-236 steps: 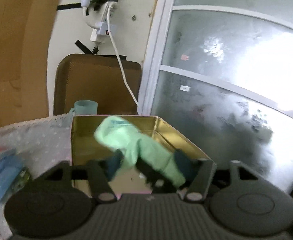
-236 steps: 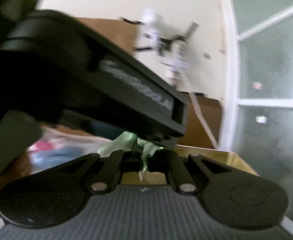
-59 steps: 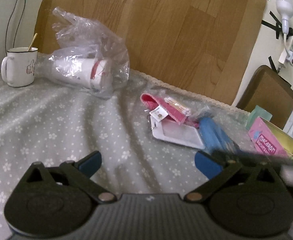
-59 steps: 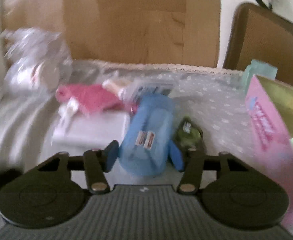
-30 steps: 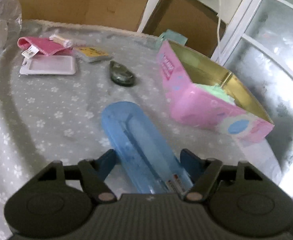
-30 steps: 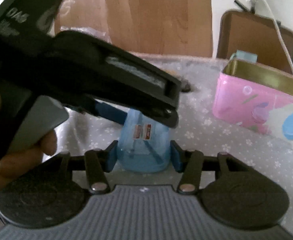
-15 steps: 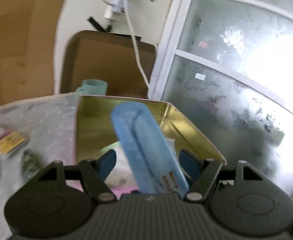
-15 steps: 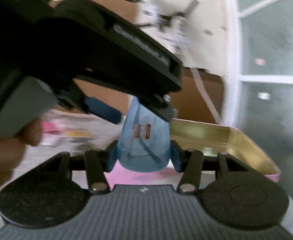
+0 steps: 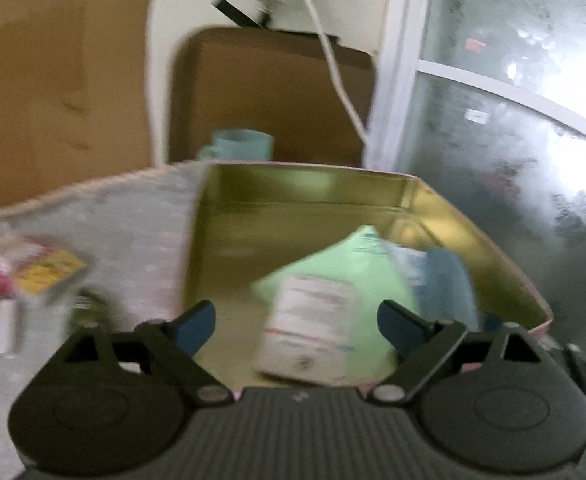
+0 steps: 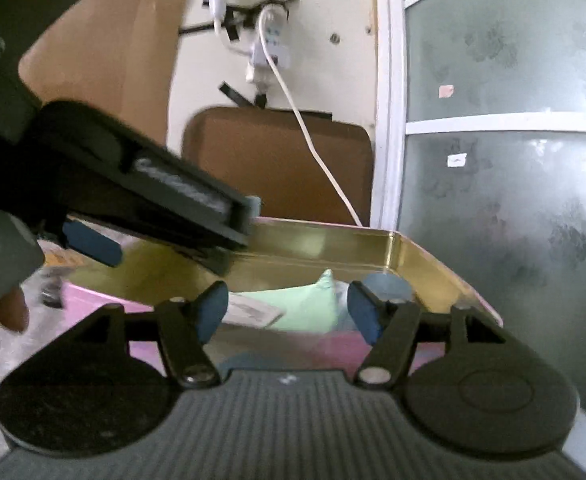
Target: Organize soft objects
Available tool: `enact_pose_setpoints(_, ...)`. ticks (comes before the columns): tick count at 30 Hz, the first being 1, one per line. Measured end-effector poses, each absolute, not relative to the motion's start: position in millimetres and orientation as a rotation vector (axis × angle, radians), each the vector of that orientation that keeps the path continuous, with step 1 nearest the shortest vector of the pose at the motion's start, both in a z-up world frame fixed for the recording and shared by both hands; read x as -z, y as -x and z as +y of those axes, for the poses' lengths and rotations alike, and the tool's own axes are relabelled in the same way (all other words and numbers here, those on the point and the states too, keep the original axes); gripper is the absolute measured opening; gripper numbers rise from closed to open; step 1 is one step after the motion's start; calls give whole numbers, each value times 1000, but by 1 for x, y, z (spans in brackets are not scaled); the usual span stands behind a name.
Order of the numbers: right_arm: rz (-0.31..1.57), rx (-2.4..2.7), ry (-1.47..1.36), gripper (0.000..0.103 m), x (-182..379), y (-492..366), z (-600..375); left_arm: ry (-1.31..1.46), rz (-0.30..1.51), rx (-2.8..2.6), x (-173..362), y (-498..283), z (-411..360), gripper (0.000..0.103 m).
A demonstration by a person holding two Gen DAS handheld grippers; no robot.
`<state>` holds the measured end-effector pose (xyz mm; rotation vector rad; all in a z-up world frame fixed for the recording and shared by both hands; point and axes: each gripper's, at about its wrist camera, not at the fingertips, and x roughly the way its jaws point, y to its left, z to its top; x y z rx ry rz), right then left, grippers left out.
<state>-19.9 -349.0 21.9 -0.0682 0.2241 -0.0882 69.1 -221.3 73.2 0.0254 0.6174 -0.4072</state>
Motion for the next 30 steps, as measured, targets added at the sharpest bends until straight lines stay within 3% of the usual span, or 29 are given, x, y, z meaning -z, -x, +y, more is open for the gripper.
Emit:
enact_pose_setpoints(20,153,-59,24,68,-30,54,-237,-93,549,25,-46,-13,-55,97)
enact_pose_setpoints(30,171,-61,78,69,-26,46,-219,-91,596,-52,-15,-16,-26,98)
